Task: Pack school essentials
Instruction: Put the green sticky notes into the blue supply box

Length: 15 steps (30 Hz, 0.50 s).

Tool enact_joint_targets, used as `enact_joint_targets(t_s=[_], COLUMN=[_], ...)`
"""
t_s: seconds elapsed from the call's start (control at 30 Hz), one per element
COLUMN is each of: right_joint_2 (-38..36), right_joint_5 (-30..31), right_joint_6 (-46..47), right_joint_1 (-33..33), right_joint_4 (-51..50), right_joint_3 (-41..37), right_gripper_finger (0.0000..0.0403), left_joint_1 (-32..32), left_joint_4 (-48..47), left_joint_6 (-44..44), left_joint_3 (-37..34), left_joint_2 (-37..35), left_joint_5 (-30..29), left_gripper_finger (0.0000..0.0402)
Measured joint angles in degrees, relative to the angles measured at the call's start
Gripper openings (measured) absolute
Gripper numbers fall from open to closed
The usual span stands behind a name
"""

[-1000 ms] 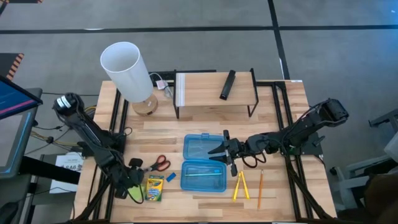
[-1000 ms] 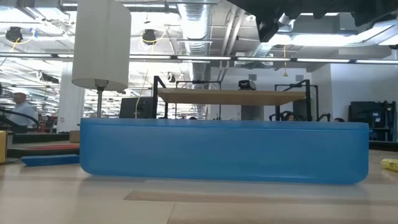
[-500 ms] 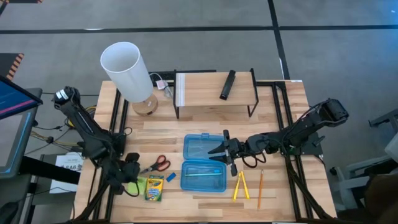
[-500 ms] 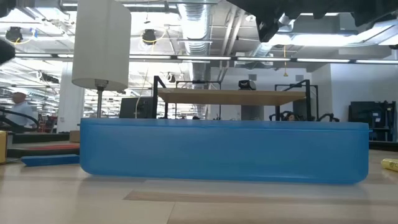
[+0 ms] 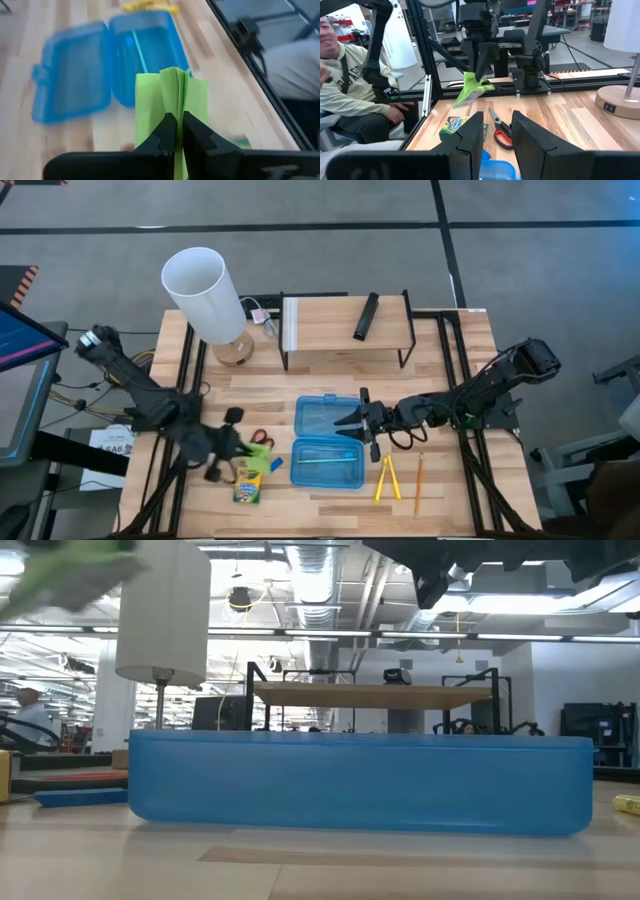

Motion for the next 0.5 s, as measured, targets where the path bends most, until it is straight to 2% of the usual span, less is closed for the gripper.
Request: enact_joint_targets(t_s=[0.17,0.3,0.4,0.5], right_joint_2=[0.0,0.0,0.0,0.0], right_joint_5=[-0.02,0.0,-0.02,-0.02], right_joint_6=[0.02,-0.02,-0.31,-0.42], right_joint_1=[0.0,0.12,0.15,0.15], right_joint_4=[0.0,-0.04,-0.09,-0.09], right_joint_3=[0.0,0.0,0.0,0.0], right_gripper_finger=[0.0118,0.0118,0.0118,0.0118], left_joint_1=[11.91,18.72,22.06,23.83], left_joint_4=[13.61,21.01,25.13,29.54], left_joint_6=[8.35,11.67,11.76,11.37], left_joint_3=[0.0,0.0,0.0,0.0], left_joint_2=[6.64,13.66,19.08,24.04], left_joint_5=[14.52,23.89,28.57,30.18], left_gripper_finger=[0.0,0.0,0.0,0.0])
